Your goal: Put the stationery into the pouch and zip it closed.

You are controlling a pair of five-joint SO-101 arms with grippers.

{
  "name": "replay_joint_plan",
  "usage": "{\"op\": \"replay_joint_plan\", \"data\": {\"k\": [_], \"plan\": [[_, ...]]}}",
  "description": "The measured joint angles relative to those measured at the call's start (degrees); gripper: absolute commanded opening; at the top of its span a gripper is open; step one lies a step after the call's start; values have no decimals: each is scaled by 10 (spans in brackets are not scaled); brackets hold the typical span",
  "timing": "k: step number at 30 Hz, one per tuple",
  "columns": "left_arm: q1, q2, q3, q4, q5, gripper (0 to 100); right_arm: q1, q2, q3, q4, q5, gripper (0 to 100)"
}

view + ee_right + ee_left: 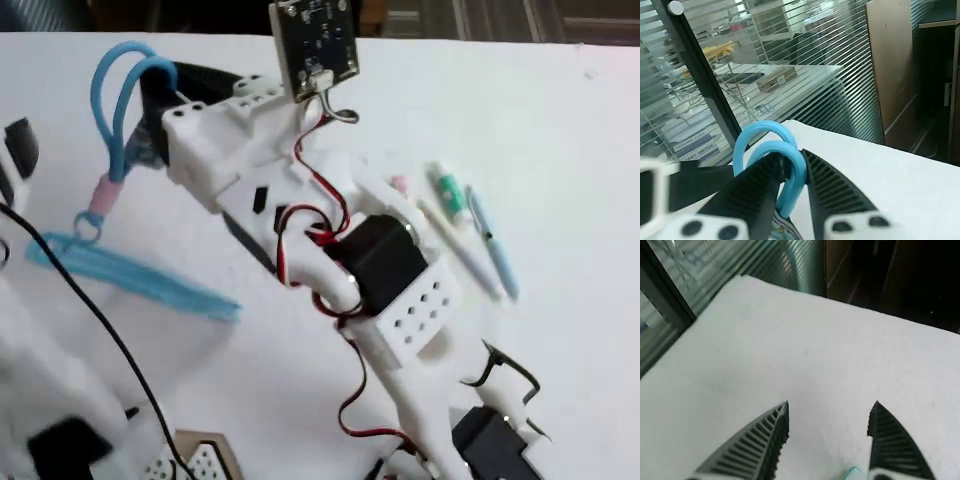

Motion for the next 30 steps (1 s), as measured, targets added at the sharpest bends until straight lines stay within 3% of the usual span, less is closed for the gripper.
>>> {"op": "replay_joint_plan", "data": {"k": [5,9,17,25,30], "plan": [[-5,-99,113,0,-72,263,0,0,0,0,0,17],[-8,-142,200,0,-85,264,0,0,0,0,0,17],[-7,-224,107,0,-124,264,10,0,0,0,0,17],[-95,-180,182,0,-196,264,16,3,0,0,0,17],[-114,-114,194,0,-202,264,18,38,0,0,0,17]]}}
